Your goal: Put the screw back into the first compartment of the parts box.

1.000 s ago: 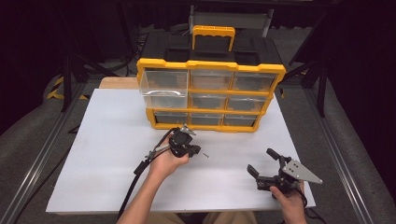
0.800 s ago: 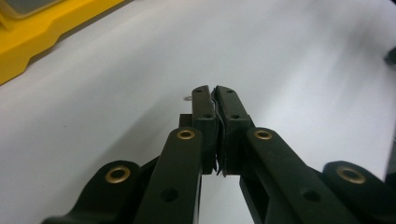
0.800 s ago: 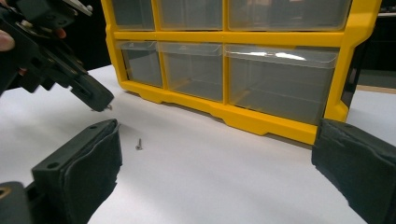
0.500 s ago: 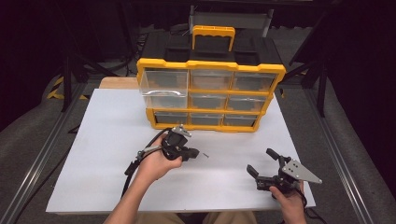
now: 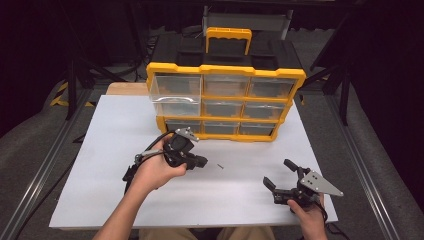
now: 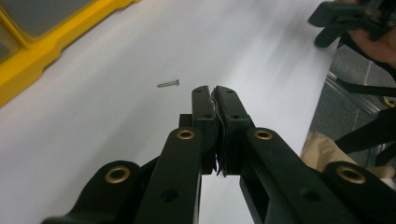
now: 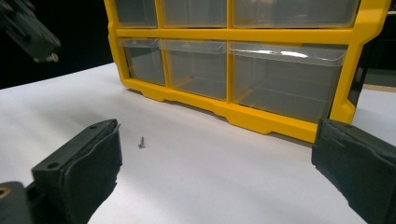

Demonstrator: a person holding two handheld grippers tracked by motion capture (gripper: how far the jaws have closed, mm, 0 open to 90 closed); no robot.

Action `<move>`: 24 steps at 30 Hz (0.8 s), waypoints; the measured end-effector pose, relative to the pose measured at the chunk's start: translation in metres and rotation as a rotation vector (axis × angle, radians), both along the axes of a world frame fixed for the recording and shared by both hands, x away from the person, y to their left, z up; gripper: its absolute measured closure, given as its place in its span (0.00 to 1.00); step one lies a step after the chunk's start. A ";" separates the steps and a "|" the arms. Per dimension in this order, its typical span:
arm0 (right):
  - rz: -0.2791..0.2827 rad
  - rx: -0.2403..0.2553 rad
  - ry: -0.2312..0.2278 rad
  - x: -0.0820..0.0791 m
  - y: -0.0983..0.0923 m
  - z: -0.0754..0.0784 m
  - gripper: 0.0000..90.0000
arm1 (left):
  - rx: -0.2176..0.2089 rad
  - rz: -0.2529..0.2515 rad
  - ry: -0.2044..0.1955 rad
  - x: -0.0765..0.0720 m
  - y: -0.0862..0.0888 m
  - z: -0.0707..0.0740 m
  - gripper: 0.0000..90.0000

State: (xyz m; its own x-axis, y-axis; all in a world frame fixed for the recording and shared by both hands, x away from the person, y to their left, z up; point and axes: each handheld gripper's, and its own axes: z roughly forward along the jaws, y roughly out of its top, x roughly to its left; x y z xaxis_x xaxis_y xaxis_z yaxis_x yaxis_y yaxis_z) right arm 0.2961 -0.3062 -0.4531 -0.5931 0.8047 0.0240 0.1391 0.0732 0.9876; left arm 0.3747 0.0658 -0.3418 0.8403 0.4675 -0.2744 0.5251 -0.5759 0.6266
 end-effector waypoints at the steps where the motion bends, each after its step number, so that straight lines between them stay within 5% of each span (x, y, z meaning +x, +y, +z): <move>1: 0.000 0.000 0.000 0.000 0.000 0.000 0.03 | 0.003 -0.007 -0.005 0.000 0.001 0.005 0.98; 24: 0.002 -0.002 0.000 0.000 0.000 0.000 0.03 | 0.040 -0.042 -0.002 -0.005 0.011 0.119 0.98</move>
